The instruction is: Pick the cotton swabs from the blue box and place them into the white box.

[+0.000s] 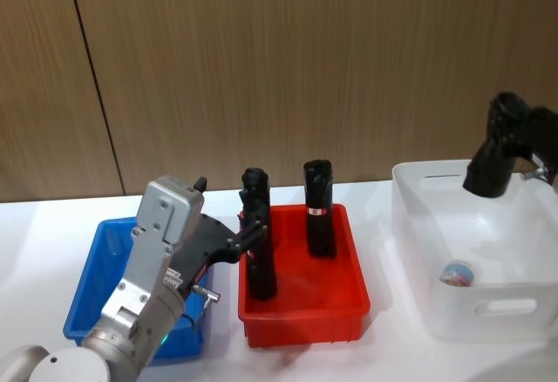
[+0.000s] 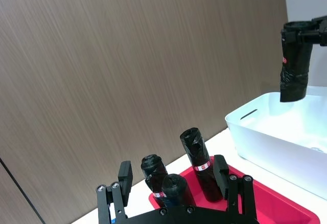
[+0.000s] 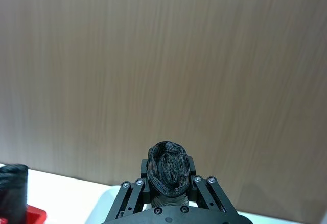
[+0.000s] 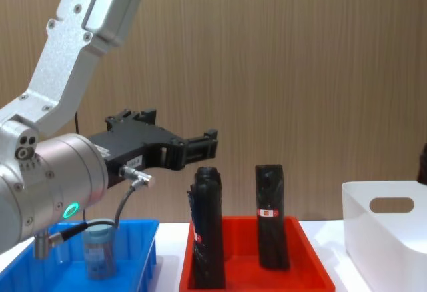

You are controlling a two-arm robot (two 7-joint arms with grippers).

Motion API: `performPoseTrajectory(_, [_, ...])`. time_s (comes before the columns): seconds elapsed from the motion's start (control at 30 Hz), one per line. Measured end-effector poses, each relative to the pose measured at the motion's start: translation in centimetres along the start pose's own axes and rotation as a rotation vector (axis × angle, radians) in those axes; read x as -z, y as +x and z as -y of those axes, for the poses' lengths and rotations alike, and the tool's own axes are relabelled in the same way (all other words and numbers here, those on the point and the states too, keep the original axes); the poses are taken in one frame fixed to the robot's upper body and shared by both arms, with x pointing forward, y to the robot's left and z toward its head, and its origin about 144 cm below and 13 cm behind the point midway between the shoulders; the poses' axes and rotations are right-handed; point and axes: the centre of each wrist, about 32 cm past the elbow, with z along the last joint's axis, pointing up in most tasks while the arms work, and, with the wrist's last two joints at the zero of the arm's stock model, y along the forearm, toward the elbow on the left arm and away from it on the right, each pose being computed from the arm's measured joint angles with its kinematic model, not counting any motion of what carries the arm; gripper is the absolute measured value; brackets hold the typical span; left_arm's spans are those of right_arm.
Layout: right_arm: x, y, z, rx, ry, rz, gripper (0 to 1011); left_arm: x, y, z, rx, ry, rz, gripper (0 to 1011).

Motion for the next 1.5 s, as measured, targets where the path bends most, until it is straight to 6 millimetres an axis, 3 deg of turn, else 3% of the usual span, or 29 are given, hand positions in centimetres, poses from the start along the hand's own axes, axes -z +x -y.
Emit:
performPoseTrajectory(0.6, [3.6,1.1,-1.1,0.009,-0.108,-0.045,357,0.0,0.0,0.0,0.000,0.000,0.000,1004])
performPoseTrajectory(0.73, [4.1,1.1,-1.1,0.003,-0.122,-0.052,445,0.0,0.0,0.0,0.000,0.000,0.000,1004])
performPoseTrajectory(1.23, [4.8,1.2,-0.9,-0.011,-0.132,-0.070,932,0.0,0.0,0.0,0.000,0.000,0.000,1004])
performPoseTrajectory(1.33, [4.8,1.2,-0.9,-0.014,-0.131,-0.070,994,0.0,0.0,0.0,0.000,0.000,0.000,1004])
performPoseTrajectory(1.5, [4.9,1.3,-0.8,-0.015,-0.129,-0.073,1002,0.0,0.0,0.0,0.000,0.000,0.000,1004])
